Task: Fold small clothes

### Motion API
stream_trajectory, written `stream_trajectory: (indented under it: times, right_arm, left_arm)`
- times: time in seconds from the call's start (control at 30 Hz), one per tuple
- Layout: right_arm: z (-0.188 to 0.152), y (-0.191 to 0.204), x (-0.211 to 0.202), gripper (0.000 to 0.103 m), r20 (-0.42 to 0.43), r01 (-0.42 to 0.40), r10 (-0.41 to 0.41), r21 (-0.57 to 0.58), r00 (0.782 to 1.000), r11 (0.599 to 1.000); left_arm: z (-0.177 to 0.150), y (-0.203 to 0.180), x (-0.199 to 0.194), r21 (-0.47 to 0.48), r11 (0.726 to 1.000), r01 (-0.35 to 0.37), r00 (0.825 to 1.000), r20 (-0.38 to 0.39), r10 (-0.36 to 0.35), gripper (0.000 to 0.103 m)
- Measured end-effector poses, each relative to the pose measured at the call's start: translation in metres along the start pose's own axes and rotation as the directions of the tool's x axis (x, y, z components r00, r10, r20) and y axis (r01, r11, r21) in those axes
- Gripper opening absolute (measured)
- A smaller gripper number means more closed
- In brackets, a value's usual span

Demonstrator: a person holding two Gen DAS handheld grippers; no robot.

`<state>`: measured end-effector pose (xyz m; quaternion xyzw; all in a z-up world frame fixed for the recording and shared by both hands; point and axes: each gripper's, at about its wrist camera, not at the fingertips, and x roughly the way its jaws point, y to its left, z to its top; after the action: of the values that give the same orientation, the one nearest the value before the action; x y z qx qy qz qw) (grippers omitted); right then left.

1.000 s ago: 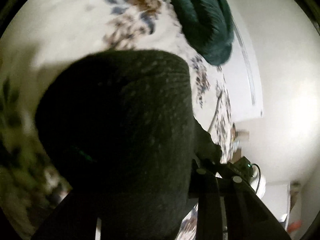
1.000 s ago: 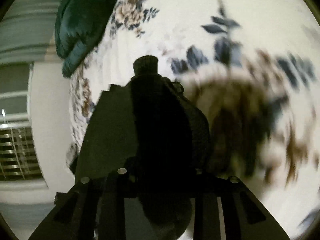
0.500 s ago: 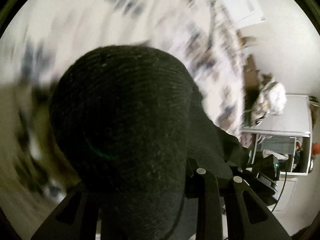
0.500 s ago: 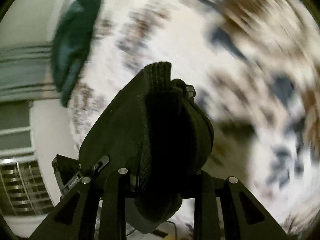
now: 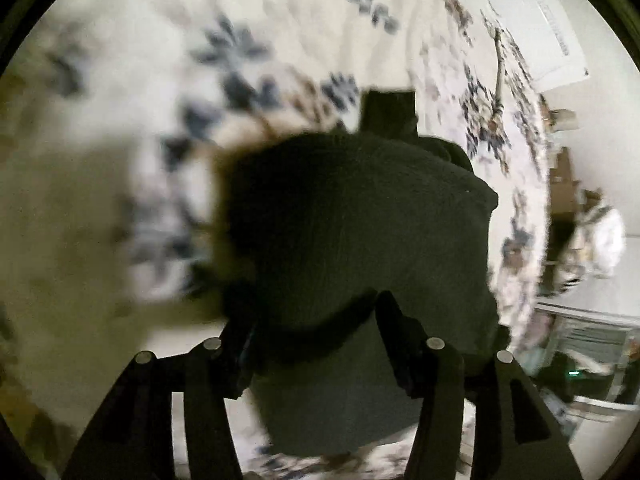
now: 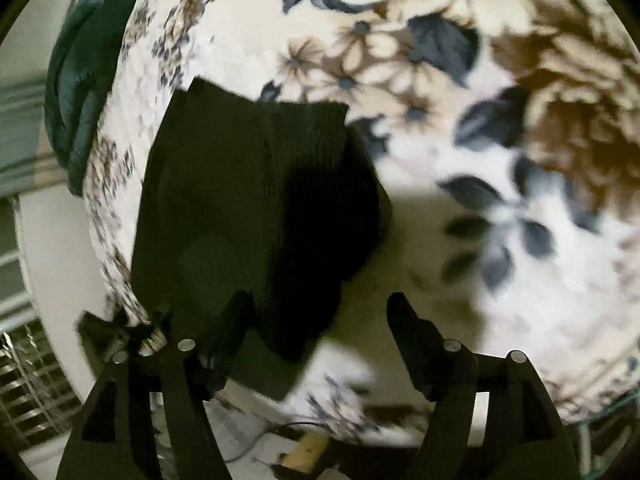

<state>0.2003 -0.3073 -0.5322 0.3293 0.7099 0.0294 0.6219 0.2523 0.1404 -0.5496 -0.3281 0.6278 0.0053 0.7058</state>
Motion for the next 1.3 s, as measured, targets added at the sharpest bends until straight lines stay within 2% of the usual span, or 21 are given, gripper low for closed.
stream_trajectory:
  times: [0.07, 0.13, 0.2, 0.33, 0.37, 0.43, 0.47, 0.53, 0.6, 0.67, 0.83, 1.07, 1.3]
  right_arm:
    - [-0.011, 0.004, -0.017, 0.078, -0.001, 0.056, -0.056, -0.037, 0.998, 0.998]
    - [-0.020, 0.011, -0.036, 0.081, 0.007, 0.089, -0.089, -0.066, 0.996, 0.994]
    - [-0.024, 0.020, -0.053, 0.088, 0.025, 0.130, -0.128, -0.092, 0.991, 0.987]
    - [-0.025, 0.037, -0.085, 0.089, 0.090, 0.235, -0.223, -0.159, 0.971, 0.959]
    - [-0.021, 0.043, -0.088, 0.091, 0.110, 0.260, -0.244, -0.179, 0.964, 0.949]
    - [-0.013, 0.053, -0.092, 0.095, 0.160, 0.333, -0.303, -0.218, 0.940, 0.917]
    - [-0.009, 0.057, -0.093, 0.095, 0.177, 0.350, -0.315, -0.226, 0.932, 0.909]
    - [-0.001, 0.061, -0.093, 0.101, 0.216, 0.398, -0.349, -0.250, 0.912, 0.883]
    - [0.005, 0.065, -0.090, 0.103, 0.252, 0.434, -0.373, -0.264, 0.893, 0.862]
    - [0.011, 0.069, -0.080, 0.103, 0.264, 0.459, -0.392, -0.279, 0.881, 0.843]
    - [0.017, 0.070, -0.057, 0.103, 0.244, 0.441, -0.379, -0.301, 0.893, 0.845]
    - [0.020, 0.076, -0.051, 0.103, 0.230, 0.431, -0.371, -0.335, 0.900, 0.838]
    - [0.030, 0.080, -0.052, 0.103, 0.224, 0.423, -0.364, -0.359, 0.904, 0.832]
  left_arm:
    - [-0.012, -0.008, -0.020, 0.035, 0.997, -0.067, 0.997, 0.043, 0.066, 0.067]
    - [-0.023, -0.020, -0.034, 0.074, 0.988, -0.139, 0.987, 0.088, 0.132, 0.085]
    - [-0.028, -0.038, -0.023, 0.128, 0.971, -0.203, 0.975, 0.123, 0.187, 0.091]
    - [-0.029, -0.070, 0.014, 0.177, 0.955, -0.238, 0.969, 0.110, 0.221, 0.092]
    - [-0.034, -0.076, 0.025, 0.185, 0.953, -0.239, 0.969, 0.106, 0.222, 0.092]
    - [-0.044, -0.087, 0.042, 0.211, 0.942, -0.262, 0.964, 0.107, 0.245, 0.092]
    - [-0.047, -0.093, 0.055, 0.225, 0.931, -0.286, 0.957, 0.107, 0.268, 0.092]
    - [-0.051, -0.102, 0.079, 0.257, 0.901, -0.350, 0.937, 0.111, 0.332, 0.103]
    - [-0.052, -0.107, 0.093, 0.275, 0.865, -0.419, 0.908, 0.128, 0.399, 0.103]
    - [-0.051, -0.109, 0.097, 0.269, 0.858, -0.437, 0.899, 0.144, 0.413, 0.103]
    - [-0.041, -0.105, 0.098, 0.216, 0.881, -0.421, 0.906, 0.144, 0.398, 0.103]
    - [-0.027, -0.105, 0.104, 0.163, 0.885, -0.435, 0.899, 0.130, 0.418, 0.103]
    - [-0.022, -0.110, 0.107, 0.129, 0.881, -0.455, 0.887, 0.156, 0.435, 0.103]
